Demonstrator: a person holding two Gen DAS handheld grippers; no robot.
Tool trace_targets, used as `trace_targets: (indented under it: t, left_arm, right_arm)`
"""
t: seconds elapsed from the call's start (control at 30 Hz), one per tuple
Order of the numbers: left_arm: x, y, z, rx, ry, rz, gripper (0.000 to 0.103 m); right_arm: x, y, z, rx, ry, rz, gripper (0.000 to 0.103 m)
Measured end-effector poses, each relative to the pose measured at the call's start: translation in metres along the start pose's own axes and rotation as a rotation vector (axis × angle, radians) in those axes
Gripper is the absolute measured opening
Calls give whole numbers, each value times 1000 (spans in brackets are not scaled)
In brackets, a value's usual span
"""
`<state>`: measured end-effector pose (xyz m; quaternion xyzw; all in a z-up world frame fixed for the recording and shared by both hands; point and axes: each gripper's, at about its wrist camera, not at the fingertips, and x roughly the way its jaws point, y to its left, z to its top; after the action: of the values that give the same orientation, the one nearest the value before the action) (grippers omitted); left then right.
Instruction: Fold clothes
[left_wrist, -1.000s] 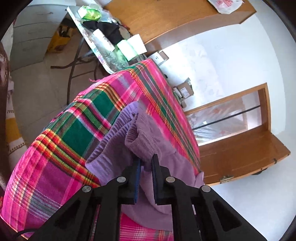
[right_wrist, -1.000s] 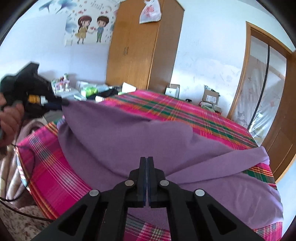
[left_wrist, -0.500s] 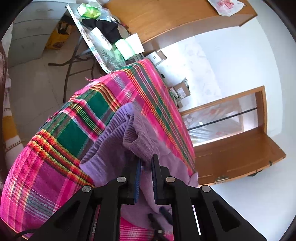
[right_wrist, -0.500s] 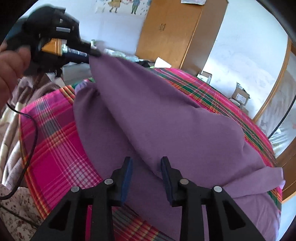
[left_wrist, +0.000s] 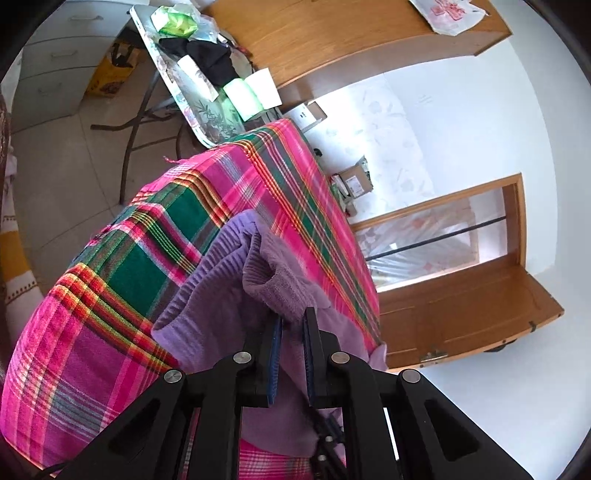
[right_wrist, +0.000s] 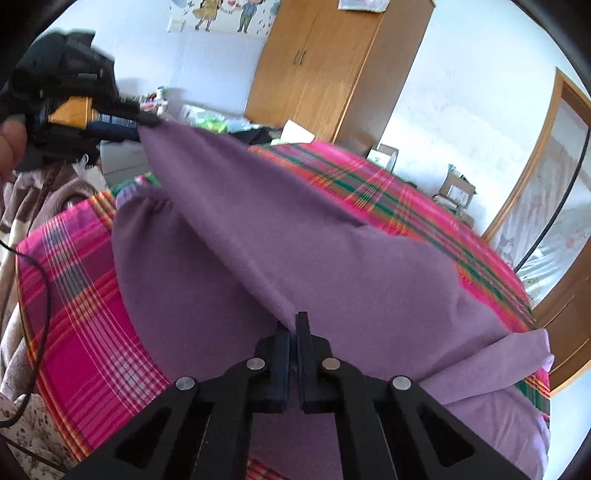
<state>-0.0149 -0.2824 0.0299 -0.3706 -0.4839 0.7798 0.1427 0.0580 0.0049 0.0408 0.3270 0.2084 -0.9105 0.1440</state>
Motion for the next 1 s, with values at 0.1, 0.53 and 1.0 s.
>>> trace_targets:
  t: [0.1, 0.53, 1.0]
  left_arm:
    - [-2, -2, 0, 9, -4, -1, 11]
    - [-11, 6, -13, 49, 42, 46, 11]
    - [0, 28, -22, 63, 94, 177, 12]
  right_arm:
    - [-22, -7, 8, 7, -66, -32, 2]
    - [-50, 7, 1, -57, -67, -31, 3]
    - [-18, 16, -22, -60, 63, 59, 3]
